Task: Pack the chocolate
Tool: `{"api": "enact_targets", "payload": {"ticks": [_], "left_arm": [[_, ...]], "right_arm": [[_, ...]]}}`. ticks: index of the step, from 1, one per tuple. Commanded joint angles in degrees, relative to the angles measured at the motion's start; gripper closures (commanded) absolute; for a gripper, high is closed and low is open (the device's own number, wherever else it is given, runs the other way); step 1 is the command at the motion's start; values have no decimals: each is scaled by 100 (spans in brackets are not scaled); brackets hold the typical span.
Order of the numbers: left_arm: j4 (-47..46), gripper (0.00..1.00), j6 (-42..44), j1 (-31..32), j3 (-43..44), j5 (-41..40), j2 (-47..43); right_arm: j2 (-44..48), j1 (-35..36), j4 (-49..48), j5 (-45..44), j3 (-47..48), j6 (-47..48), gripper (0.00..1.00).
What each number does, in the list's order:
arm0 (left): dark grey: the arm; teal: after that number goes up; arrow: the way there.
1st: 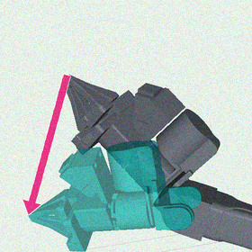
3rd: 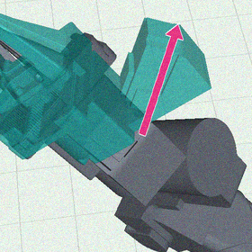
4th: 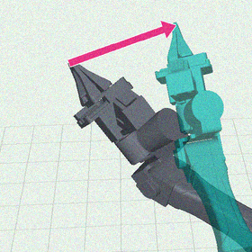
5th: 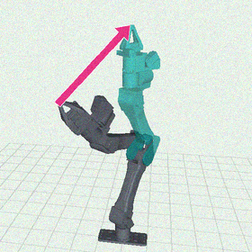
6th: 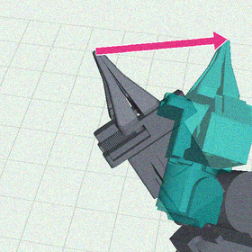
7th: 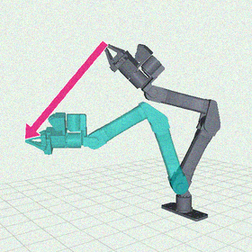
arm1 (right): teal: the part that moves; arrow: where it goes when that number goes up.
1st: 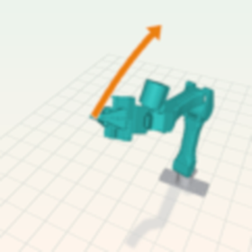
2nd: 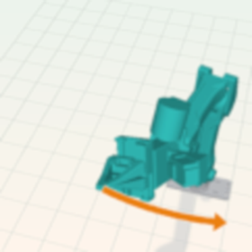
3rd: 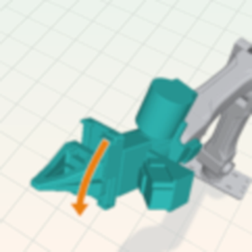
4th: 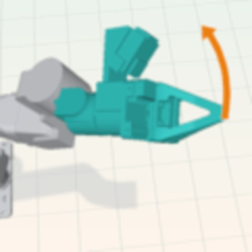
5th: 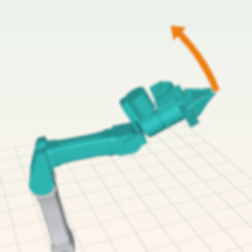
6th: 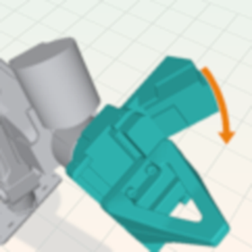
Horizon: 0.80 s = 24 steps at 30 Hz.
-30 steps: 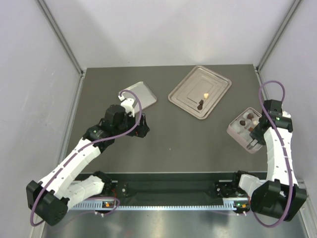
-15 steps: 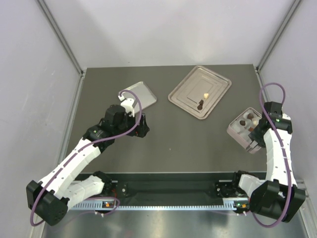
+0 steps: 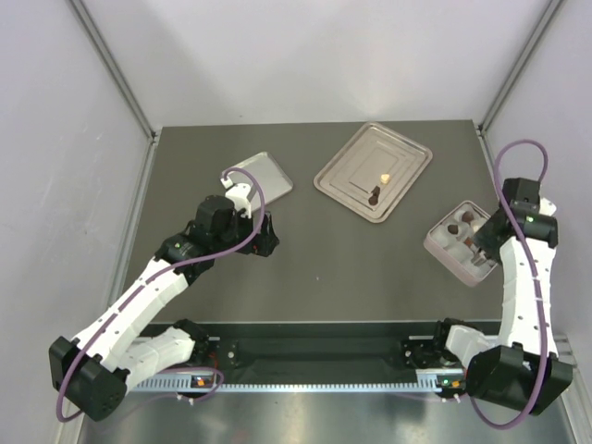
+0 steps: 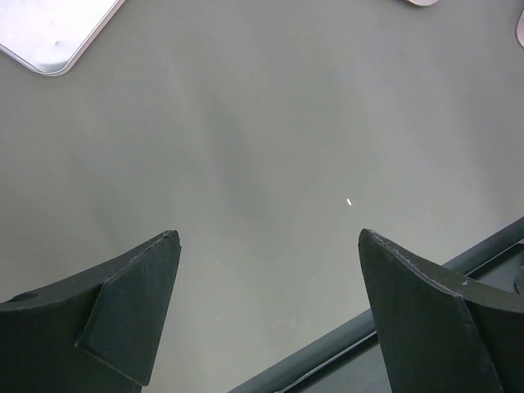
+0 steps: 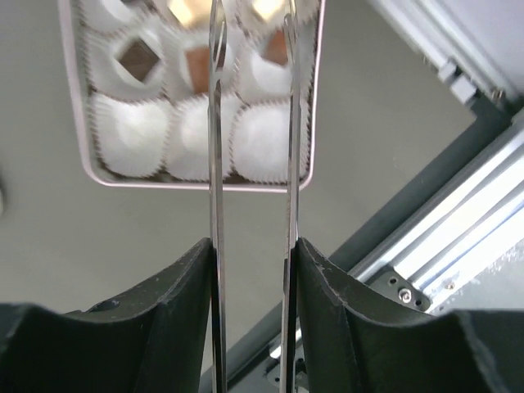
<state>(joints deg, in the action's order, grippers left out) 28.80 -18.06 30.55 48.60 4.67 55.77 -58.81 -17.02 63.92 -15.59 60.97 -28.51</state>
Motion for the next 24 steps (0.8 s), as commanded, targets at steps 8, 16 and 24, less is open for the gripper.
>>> {"api": "enact_targets", "payload": {"ticks": [8,16,24], "left_arm": [[-6,5,-13,30,44,-176,-207],[47,5,-22,30,53,-370,-295],[109,4,31,30,97,-423,-251]], "right_arm": [[-192,251,-713,1533,1163,715,54],[-701,1435,-2040,1595,1153,1023,54],[-2203,2808,-2489,1094,1654,699,53]]}}
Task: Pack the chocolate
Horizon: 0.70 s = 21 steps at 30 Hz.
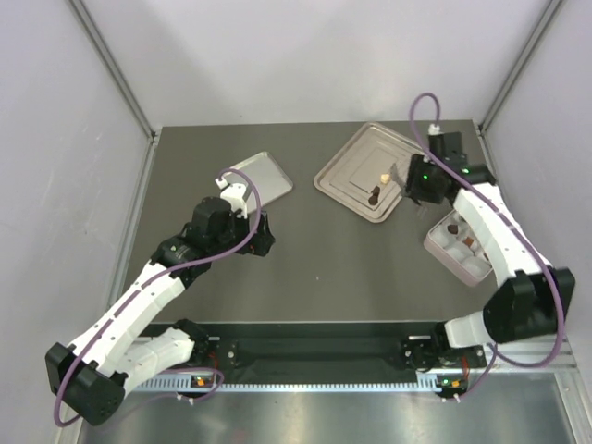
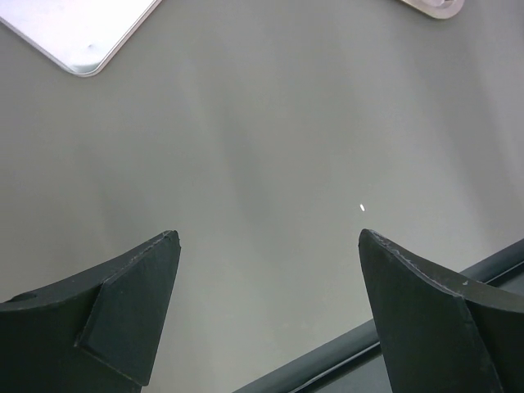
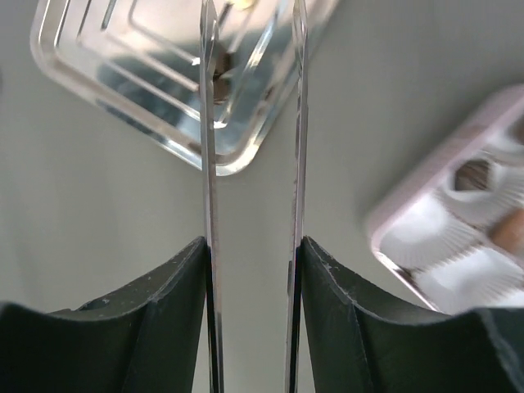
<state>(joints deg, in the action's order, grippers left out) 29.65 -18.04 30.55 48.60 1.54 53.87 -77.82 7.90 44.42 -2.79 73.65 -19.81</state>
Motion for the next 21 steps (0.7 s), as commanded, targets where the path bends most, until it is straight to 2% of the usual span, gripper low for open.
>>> {"api": "enact_targets", "payload": {"ticks": [1,8,21], "left_arm": [[15,4,29,22,97,-206,-78],[15,4,46,22,106,-277,-52],[-12,4,55,22,132,-198,54]], "right_arm": [[-426,491,-592,-187,422,-224,53],[-1331,880,-716,-451,633,-479,53],[-1745,1134,-769,-468,528,-576,57]]}}
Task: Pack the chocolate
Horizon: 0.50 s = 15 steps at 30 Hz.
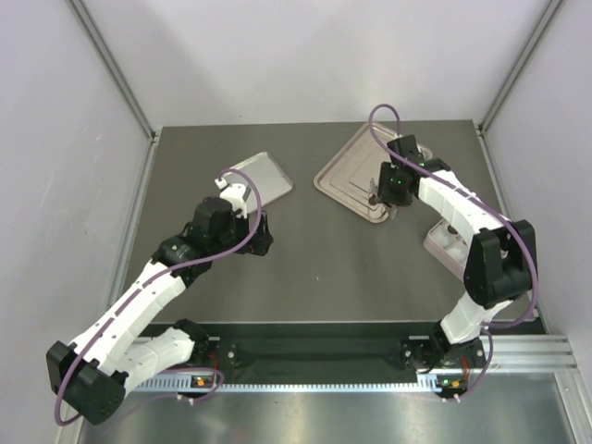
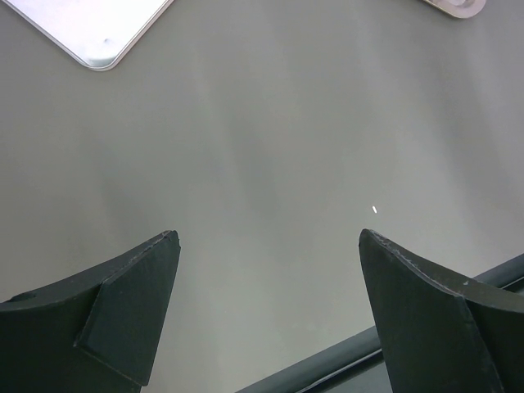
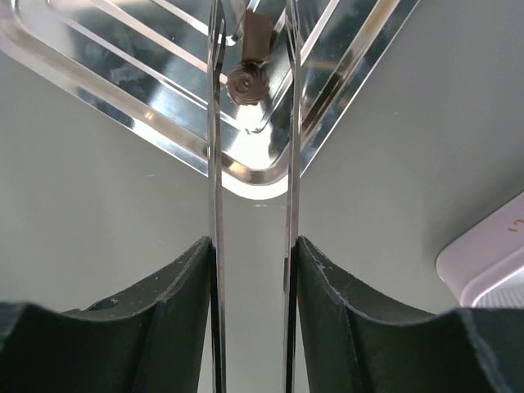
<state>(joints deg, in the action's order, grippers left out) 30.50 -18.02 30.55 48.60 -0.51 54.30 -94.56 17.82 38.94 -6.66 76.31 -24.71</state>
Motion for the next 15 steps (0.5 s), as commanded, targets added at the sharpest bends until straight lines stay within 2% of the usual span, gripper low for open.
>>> {"api": "enact_targets", "payload": {"ticks": [1,7,10,15], "left_arm": [[-106,4,53,22,132,-1,1],[-106,4,53,22,132,-19,19],[-88,4,53,22,132,-19,19],[-88,4,53,22,132,-28,28]], "right_arm": [[-97,142,-220,-73,244,-104,57],[-150,230,-238,-108,156,-131,63],[-97,230,-238,-134,182,-104,71],[96,230,-97,-99,419,-52,74]]}}
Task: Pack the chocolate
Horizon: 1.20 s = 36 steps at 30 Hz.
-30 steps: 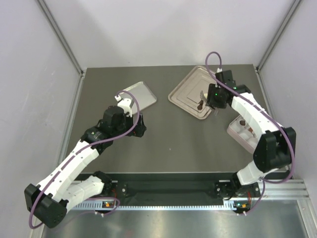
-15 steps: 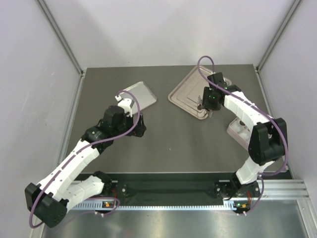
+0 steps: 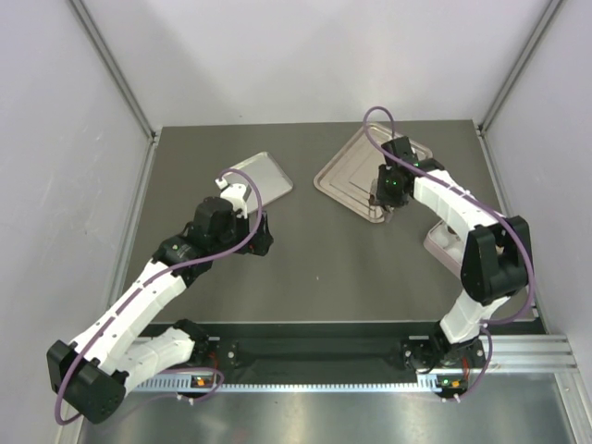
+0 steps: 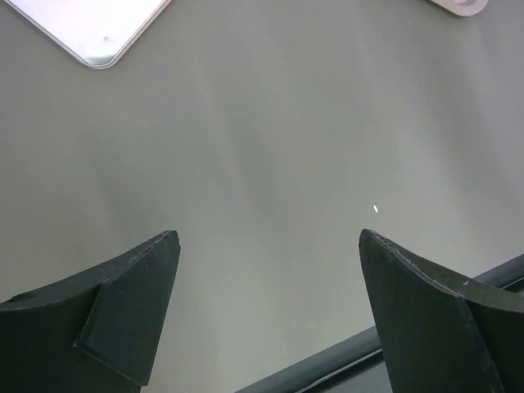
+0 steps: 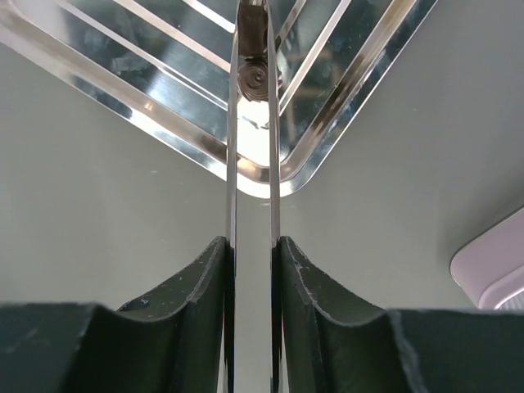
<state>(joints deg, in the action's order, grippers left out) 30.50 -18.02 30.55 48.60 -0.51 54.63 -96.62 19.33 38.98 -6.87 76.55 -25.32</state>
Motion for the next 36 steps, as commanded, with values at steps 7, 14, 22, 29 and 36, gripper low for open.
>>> {"api": "enact_targets", "payload": {"ticks": [7,14,22,29,36], "left_arm": [[-88,4,53,22,132,-19,-58],[-115,4,53,22,124,25,-163],[-167,4,44,22,132,341,-146],[-202,4,36,22,97,403,-242],[-202,4,36,22,97,456,-260]], "right_arm": [[775,53,302,-103,668,177,75],[1838,-236,1216,-499,-77,238,75],[3235,-1001,1990,-815,-913,89,75],[3949,-1520,2105,-701,-1625,71,75],[4081,-1564,2052,-684,-1828,54,74]]}}
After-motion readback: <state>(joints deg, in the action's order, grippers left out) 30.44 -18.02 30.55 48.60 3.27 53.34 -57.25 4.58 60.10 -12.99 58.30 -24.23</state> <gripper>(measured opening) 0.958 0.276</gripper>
